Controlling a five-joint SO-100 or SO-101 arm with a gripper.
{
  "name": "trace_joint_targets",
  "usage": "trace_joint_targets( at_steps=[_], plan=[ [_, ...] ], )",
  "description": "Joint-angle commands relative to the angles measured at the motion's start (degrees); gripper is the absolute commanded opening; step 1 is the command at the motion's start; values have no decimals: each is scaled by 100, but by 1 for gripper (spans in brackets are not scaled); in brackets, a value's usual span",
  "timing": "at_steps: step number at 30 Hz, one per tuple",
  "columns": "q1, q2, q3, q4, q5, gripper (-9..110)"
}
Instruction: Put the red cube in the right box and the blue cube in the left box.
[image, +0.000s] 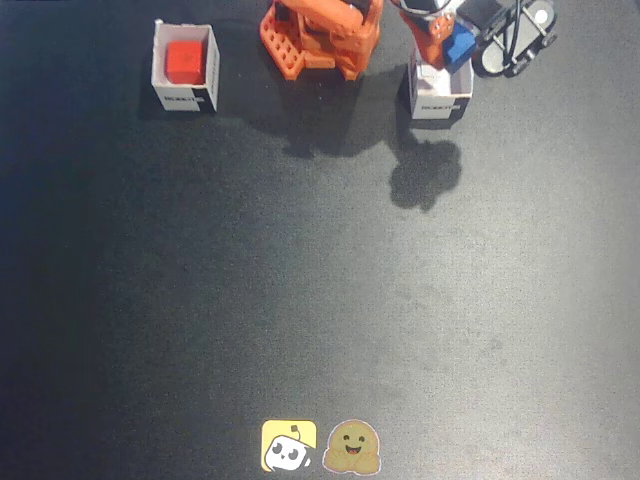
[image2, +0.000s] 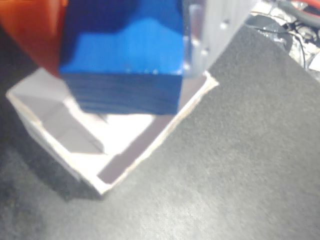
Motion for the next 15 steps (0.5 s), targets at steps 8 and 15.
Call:
trace_joint_targets(
  at_steps=[8,15],
  plan=[
    [0,272,26,35,-176,17],
    [202,255,26,18,-229,8]
  ],
)
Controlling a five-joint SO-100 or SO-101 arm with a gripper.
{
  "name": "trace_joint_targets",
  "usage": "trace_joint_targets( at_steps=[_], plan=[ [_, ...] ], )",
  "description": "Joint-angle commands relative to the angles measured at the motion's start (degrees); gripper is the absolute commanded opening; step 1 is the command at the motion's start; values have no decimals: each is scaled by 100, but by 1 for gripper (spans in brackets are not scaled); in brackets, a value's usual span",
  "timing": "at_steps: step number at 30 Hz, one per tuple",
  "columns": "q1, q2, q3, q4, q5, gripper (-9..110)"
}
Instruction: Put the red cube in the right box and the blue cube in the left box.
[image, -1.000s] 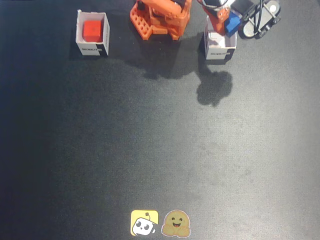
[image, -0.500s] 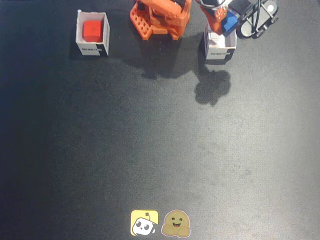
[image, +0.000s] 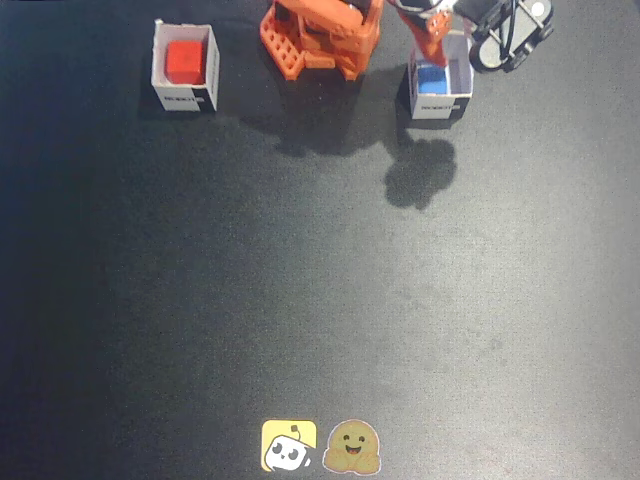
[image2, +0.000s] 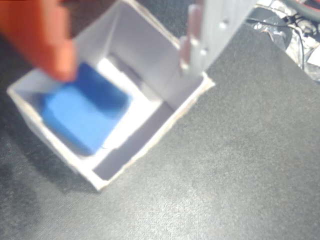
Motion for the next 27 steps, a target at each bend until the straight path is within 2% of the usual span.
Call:
trace_joint_targets(
  at_steps=[1,12,18,27],
  plan=[
    [220,44,-35,-26,-123,8],
    [554,-747,-659,-290,-176,4],
    [1213,-1424,-1143,-360,-721,3],
    [2074,-2338,-1521,-782,-853,2]
  ],
)
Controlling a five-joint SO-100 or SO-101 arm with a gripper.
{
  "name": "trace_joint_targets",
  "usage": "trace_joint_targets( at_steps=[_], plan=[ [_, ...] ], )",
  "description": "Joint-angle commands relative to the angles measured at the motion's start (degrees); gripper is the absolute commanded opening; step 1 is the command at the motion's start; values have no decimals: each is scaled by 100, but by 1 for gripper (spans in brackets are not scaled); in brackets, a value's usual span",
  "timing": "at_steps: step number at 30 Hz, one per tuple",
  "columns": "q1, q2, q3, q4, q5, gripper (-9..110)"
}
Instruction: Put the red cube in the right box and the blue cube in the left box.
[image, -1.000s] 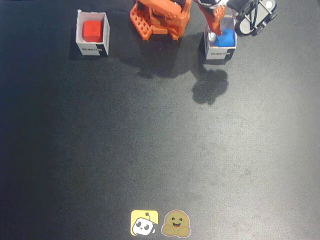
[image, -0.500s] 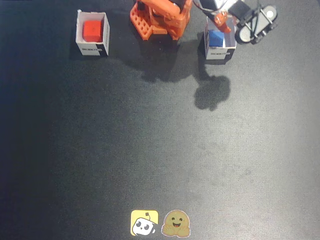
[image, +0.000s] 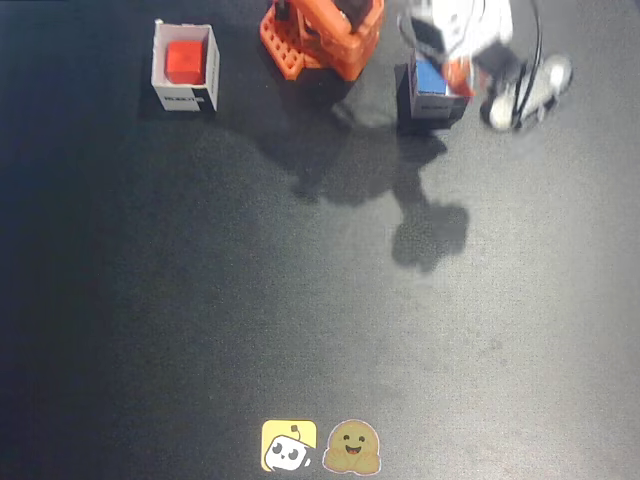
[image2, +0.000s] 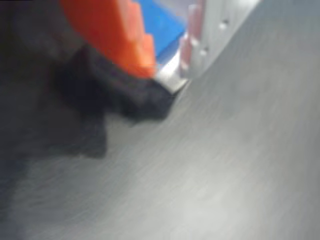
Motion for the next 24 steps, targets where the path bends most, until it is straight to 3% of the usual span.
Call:
trace_joint_targets(
  at_steps=[1,10,24],
  plan=[
    [387,-246,-299,-281,-158,2],
    [1679,-396,-325,-387,-413,0],
    [4245,211,-281,105,-1811,0]
  ],
)
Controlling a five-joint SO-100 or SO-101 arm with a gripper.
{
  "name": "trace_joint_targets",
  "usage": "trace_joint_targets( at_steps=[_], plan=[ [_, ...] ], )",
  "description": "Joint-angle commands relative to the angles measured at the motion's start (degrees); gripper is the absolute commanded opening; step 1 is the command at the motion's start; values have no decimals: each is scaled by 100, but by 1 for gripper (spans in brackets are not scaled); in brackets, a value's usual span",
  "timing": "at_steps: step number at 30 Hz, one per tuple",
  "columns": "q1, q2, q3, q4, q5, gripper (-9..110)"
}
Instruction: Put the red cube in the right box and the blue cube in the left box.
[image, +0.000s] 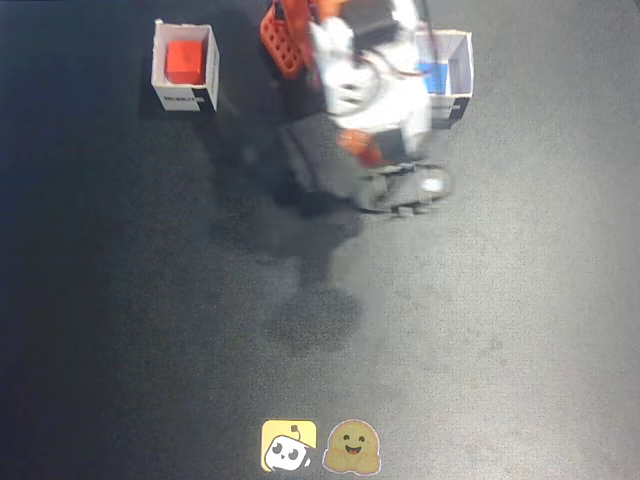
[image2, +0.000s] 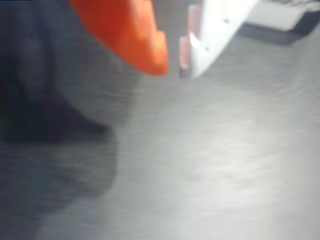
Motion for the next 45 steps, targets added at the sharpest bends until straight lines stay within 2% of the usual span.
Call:
trace_joint_targets(
  at_steps=[1,12,19,25,30,39,45],
  plan=[
    [466,396,-255,176,-290,0],
    [1617,1793,316,422,-967,0],
    [1679,3190,1345,229,-976,0],
    [1687,3287,1925,-220,-993,0],
    [1687,4104,2593,-229,-1028,0],
    [1679,4104,3059,-510,-1143,0],
    [1819,4104,3067,-527,-1564,0]
  ],
)
